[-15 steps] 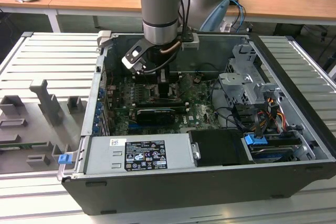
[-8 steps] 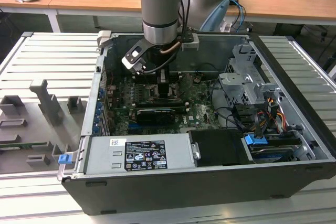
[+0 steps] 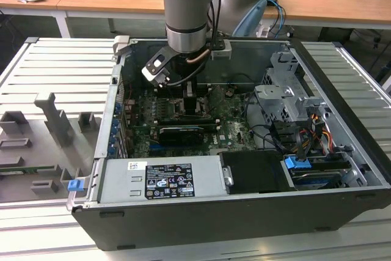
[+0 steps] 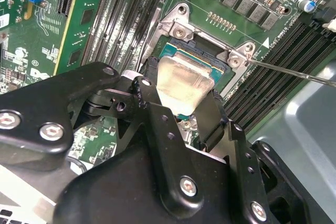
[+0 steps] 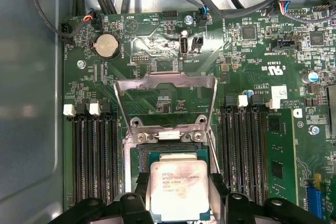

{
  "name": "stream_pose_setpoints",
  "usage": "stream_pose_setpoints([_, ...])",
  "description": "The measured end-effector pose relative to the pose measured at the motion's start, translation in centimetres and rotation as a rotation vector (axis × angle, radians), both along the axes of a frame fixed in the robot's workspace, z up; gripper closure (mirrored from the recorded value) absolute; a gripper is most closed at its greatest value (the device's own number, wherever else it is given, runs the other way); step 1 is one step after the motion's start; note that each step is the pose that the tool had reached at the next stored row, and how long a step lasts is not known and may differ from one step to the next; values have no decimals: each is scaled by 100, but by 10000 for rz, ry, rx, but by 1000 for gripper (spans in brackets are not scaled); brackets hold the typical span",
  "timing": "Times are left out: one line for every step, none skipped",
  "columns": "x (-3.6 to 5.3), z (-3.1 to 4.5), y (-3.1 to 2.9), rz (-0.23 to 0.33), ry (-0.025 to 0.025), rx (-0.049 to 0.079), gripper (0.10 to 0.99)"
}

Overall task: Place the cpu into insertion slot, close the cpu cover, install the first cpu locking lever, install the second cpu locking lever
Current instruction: 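Place the cpu into insertion slot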

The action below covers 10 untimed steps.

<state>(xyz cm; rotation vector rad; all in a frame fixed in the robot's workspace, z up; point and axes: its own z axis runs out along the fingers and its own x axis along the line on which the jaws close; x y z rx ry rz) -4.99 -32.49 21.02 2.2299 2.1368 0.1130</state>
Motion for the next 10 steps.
stream_pose_setpoints([2,-3,2,0,-2,2,557])
stream_pose_setpoints([2,-3,2,0,-1,1,557])
stream_pose_setpoints([3,-4,2,0,-1,1,557])
stream_pose_setpoints([3,-4,2,-1,-2,1,557])
stream_pose_setpoints([4,-6,4,-1,-3,-2,557])
stream_pose_setpoints([6,-6,5,0,-3,-6,557])
stream_pose_setpoints([5,-6,5,0,-2,-8,557])
stream_pose_setpoints([6,-6,5,0,-1,-10,557])
stream_pose_setpoints([6,-7,7,-1,-2,-9,557])
stream_pose_setpoints([6,-9,8,-2,-2,-9,557])
